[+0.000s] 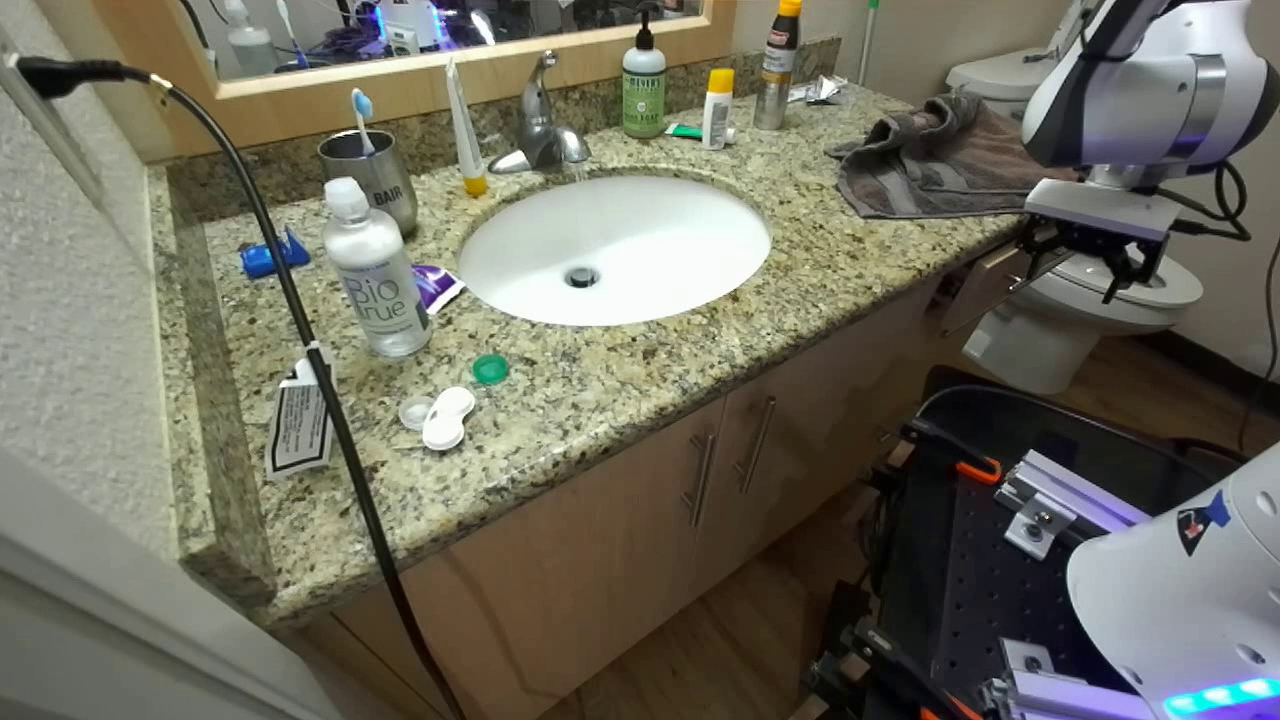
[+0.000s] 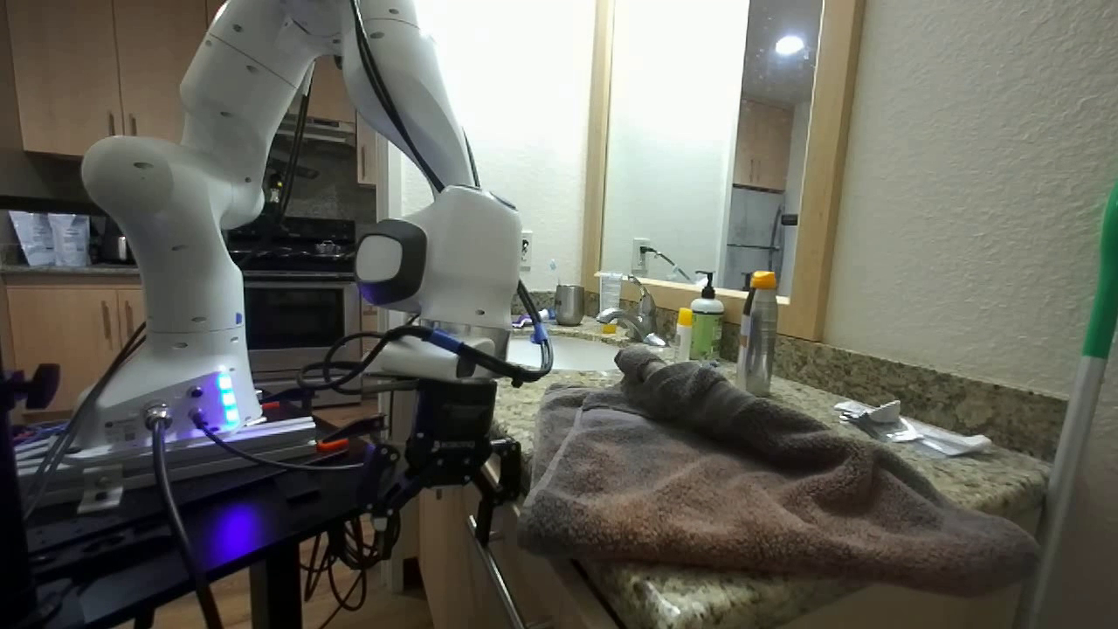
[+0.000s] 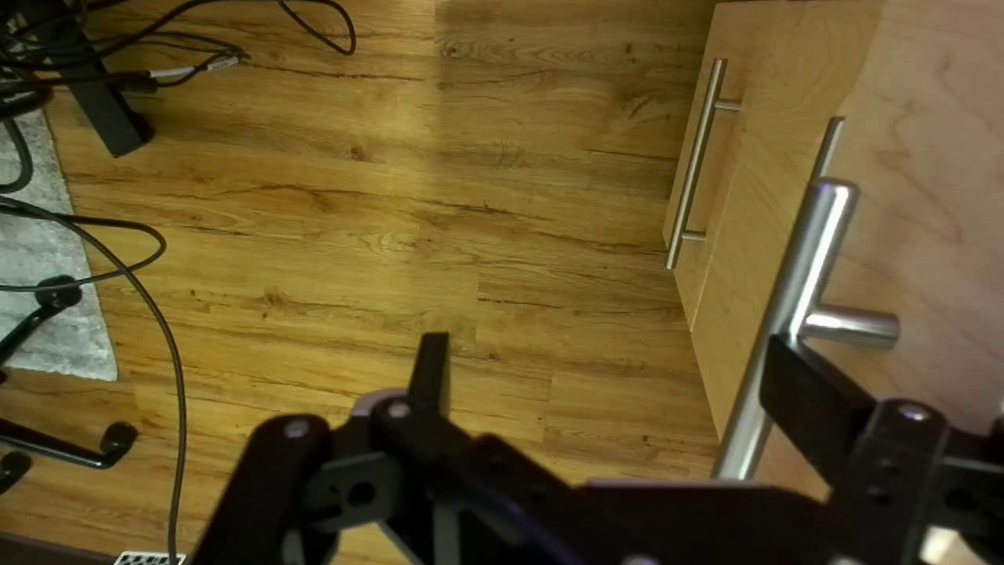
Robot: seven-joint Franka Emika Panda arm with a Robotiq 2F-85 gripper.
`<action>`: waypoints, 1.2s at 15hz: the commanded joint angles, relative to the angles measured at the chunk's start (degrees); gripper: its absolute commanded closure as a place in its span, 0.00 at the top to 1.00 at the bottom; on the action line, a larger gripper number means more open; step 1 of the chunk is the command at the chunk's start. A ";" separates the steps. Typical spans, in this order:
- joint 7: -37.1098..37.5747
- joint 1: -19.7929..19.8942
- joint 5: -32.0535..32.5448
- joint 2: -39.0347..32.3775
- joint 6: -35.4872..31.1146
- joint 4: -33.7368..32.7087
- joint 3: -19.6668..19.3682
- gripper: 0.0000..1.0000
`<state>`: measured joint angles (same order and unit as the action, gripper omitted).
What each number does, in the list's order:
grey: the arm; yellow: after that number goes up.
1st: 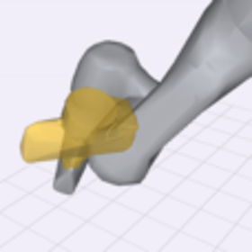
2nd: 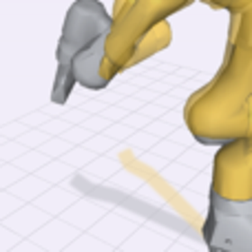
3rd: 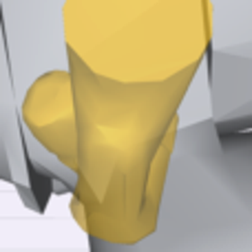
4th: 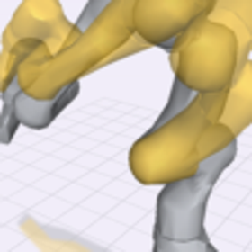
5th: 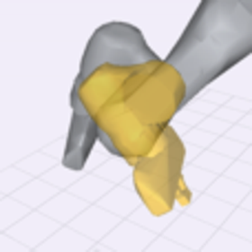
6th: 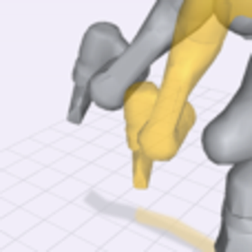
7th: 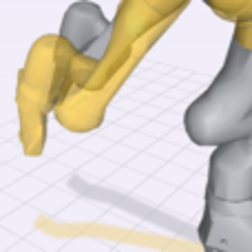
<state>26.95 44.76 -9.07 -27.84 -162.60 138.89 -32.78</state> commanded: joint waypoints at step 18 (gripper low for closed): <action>-0.20 0.01 -8.84 6.25 5.30 -0.34 -3.06 1.00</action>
<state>27.12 45.50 -17.37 -21.35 -157.44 138.63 -35.24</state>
